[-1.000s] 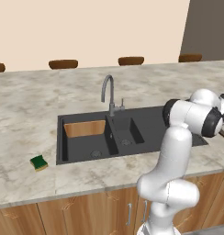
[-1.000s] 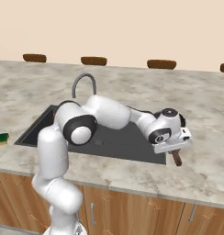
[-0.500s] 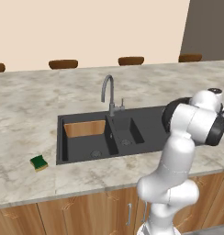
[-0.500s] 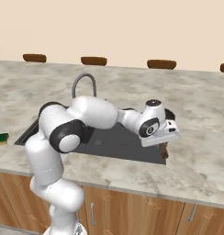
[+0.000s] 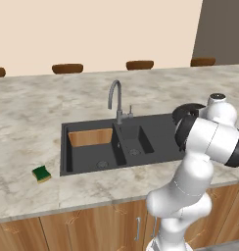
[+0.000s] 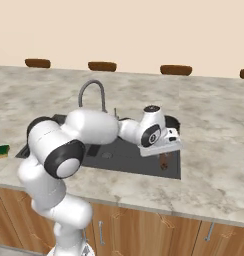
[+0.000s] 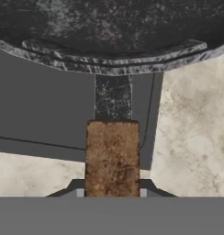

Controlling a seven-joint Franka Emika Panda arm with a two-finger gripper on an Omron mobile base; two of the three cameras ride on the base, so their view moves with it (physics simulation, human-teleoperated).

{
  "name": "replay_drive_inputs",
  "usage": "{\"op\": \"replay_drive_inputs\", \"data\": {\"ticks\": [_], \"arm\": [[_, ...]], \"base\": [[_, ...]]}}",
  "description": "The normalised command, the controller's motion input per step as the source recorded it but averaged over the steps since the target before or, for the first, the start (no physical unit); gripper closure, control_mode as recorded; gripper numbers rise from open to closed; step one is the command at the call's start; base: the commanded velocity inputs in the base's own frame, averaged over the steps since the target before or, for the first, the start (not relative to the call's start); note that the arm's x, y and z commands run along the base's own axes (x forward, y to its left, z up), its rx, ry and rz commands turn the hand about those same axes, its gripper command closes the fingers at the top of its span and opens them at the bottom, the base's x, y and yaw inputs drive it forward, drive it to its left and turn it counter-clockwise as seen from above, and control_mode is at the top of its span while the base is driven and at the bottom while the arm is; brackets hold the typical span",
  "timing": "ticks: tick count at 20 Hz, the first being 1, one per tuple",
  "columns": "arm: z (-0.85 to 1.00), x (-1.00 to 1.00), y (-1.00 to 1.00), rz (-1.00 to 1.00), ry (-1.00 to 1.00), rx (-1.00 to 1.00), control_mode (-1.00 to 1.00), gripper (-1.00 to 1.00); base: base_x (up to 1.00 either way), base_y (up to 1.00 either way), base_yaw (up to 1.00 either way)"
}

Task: Pick the pan and sponge and place them into the sink. Then turn on the water.

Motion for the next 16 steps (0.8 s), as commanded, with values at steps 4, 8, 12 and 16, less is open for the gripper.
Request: {"op": "replay_drive_inputs", "data": {"ticks": [4,8,12,16], "arm": [[0.10,0.00,0.33,-0.10,-0.02,0.00,-1.00,1.00],[0.07,0.00,0.23,-0.16,-0.01,-0.01,-1.00,1.00],[0.05,0.00,0.22,-0.15,-0.01,0.00,-1.00,1.00],[0.07,0.00,0.24,-0.14,-0.02,0.01,-1.00,1.00]], "base": [[0.00,0.00,0.00],[0.00,0.00,0.00],[0.00,0.00,0.00],[0.00,0.00,0.00]]}}
